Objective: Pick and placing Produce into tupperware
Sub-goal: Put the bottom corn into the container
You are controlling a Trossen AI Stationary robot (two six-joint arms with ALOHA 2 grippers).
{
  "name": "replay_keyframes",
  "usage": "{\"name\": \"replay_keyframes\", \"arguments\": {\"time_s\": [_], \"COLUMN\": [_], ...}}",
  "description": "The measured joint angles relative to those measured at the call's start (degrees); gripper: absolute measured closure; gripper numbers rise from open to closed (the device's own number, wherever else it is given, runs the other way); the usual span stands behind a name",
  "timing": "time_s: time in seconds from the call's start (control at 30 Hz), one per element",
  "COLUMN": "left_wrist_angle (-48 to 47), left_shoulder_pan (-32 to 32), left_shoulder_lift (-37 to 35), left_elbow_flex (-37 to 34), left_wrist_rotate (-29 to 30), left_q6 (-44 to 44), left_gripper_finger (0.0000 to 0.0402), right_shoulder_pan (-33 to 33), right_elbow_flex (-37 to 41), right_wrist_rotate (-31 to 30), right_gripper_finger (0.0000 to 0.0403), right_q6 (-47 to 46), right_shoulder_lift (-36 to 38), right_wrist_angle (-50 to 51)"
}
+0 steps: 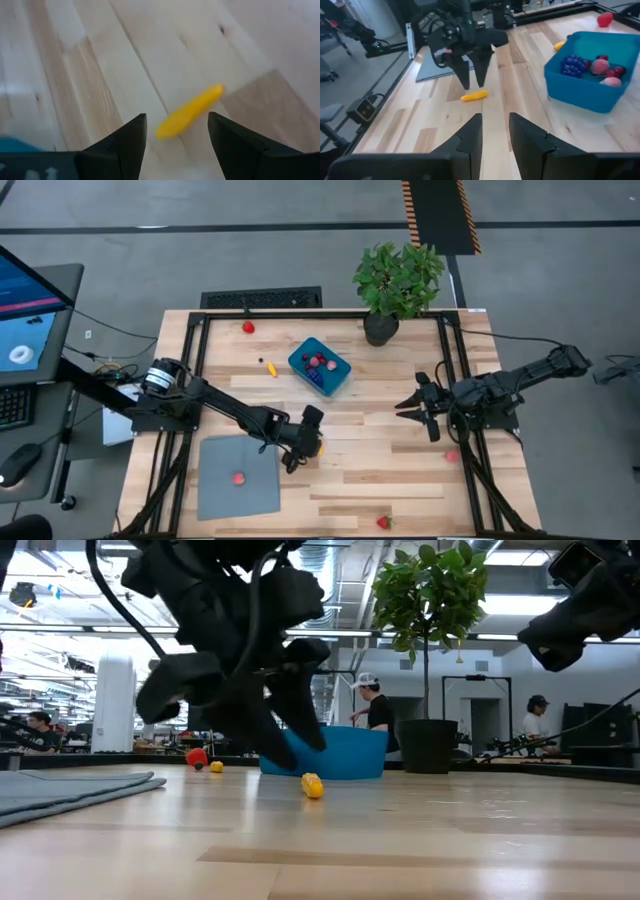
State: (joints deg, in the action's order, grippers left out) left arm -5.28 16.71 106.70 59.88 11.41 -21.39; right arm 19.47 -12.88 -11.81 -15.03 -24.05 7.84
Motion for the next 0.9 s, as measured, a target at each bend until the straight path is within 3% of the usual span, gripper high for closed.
{"name": "replay_keyframes", "arguments": {"time_s": [0.5, 0.9], "left_wrist_angle": [1.6, -2.9], "left_shoulder_pan": [-0.3, -3.2], "left_shoulder_lift": [1.3, 1.2], "left_elbow_flex": [0.0, 2.3], "left_wrist_rotate": [-3.3, -9.0], "left_q6": [-9.9, -3.6], "left_gripper_finger": [0.0218, 0.0239], "right_shoulder_pan": [3.0, 3.0], "right_elbow_flex": [0.0, 0.0], "right_wrist_rotate": [-0.2, -0.2], "right_gripper_finger": [0.0284, 0.0284], "right_q6": [0.0, -0.1], "right_shoulder_lift": [0.0, 0.0], "right_wrist_angle": [-1.0, -1.1]}}
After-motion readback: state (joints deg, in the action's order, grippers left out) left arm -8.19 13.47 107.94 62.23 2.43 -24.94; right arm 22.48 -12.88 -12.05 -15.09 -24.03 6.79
